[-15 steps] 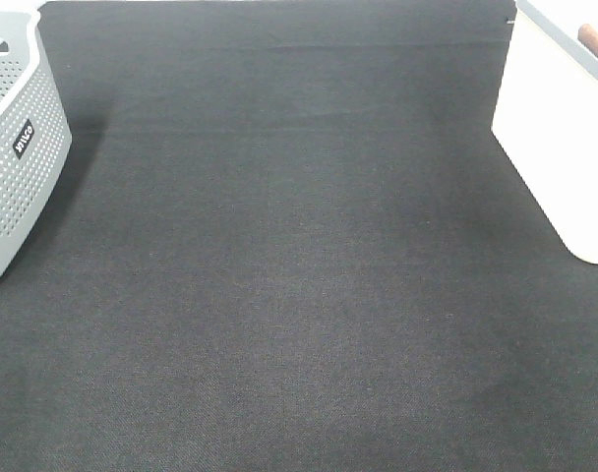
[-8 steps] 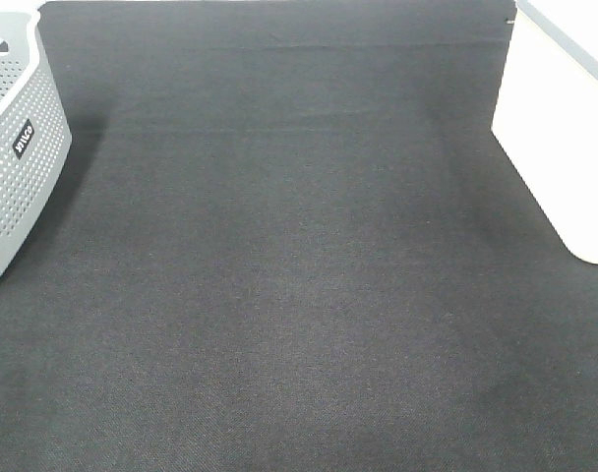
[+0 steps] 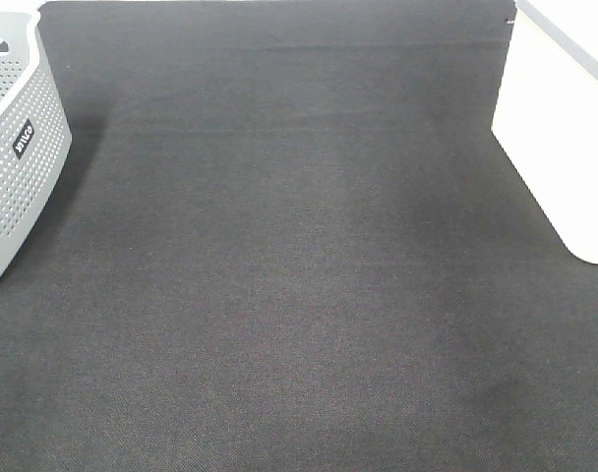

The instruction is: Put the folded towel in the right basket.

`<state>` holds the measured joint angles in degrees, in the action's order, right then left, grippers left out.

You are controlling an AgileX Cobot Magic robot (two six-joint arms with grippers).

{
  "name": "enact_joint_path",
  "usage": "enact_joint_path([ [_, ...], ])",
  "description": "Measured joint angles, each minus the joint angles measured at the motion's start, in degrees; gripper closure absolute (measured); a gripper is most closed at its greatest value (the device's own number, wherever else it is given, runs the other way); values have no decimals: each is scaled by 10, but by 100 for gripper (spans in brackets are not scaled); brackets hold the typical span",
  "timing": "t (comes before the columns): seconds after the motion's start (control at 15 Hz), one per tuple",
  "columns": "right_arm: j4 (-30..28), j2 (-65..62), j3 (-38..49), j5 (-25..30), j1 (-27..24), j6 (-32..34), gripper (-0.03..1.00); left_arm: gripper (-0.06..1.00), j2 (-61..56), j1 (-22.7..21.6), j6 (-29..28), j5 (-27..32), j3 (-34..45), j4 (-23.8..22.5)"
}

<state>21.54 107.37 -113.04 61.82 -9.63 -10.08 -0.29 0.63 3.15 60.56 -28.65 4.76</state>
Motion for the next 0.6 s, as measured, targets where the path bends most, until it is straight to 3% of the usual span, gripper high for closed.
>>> enact_joint_path([
  [0.33,-31,-23,0,72,93,2,29,7,0,0,0,0,0,0],
  [0.6,-76,-66,19,77,117,35,29,7,0,0,0,0,0,0],
])
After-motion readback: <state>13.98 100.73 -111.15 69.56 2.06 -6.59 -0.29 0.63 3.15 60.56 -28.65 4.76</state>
